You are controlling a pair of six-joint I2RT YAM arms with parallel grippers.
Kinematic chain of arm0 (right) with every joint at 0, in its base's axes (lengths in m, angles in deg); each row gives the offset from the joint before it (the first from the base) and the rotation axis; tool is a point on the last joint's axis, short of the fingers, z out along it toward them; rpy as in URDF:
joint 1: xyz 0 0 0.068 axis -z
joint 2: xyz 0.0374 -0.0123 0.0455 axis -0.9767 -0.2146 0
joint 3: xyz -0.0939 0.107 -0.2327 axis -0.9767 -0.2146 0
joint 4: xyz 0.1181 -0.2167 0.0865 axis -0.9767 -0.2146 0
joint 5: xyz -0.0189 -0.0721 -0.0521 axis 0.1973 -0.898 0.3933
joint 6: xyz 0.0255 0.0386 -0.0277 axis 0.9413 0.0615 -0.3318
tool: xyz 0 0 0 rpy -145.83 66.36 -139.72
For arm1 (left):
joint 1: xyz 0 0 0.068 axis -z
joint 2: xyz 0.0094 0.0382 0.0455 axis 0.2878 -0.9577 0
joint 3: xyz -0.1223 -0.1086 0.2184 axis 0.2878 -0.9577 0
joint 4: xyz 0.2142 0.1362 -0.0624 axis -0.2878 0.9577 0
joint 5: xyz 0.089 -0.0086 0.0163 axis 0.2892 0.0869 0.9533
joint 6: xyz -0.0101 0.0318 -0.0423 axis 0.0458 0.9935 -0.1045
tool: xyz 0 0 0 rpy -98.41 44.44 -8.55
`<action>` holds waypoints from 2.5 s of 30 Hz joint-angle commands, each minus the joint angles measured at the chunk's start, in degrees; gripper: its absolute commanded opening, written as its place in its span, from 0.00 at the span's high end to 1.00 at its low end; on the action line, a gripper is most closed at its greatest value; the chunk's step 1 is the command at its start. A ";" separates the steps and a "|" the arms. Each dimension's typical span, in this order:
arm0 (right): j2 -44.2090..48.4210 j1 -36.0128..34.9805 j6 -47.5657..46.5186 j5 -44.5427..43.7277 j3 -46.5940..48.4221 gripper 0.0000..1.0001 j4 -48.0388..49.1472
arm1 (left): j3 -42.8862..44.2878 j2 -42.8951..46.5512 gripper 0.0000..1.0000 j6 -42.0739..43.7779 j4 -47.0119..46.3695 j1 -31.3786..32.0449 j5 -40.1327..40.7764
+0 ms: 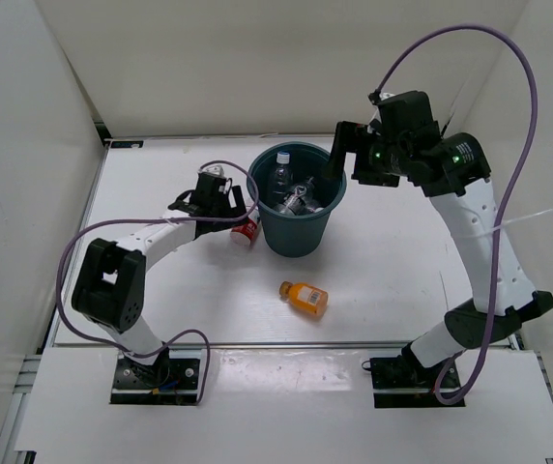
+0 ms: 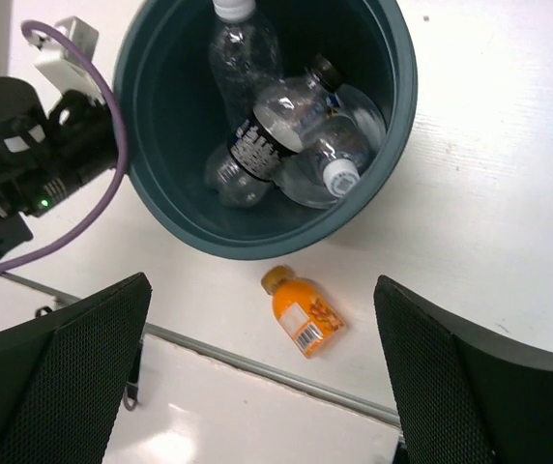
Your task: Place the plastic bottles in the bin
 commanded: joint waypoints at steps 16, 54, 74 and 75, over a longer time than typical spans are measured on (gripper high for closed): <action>4.82 3.47 -4.11 2.92 -6.00 0.00 -1.85 | -6.15 -9.80 0.07 -2.50 -15.58 -3.57 -16.12; 6.83 10.58 -0.33 5.73 -16.54 0.00 3.33 | 27.85 -2.77 0.33 5.59 5.78 18.12 0.64; 40.33 -1.17 -18.34 11.97 -68.91 0.00 42.53 | 22.26 26.38 0.00 6.66 5.78 16.46 28.23; 39.72 -5.45 -19.13 11.28 -69.98 0.00 42.54 | 14.57 29.19 0.00 4.81 5.78 15.94 30.78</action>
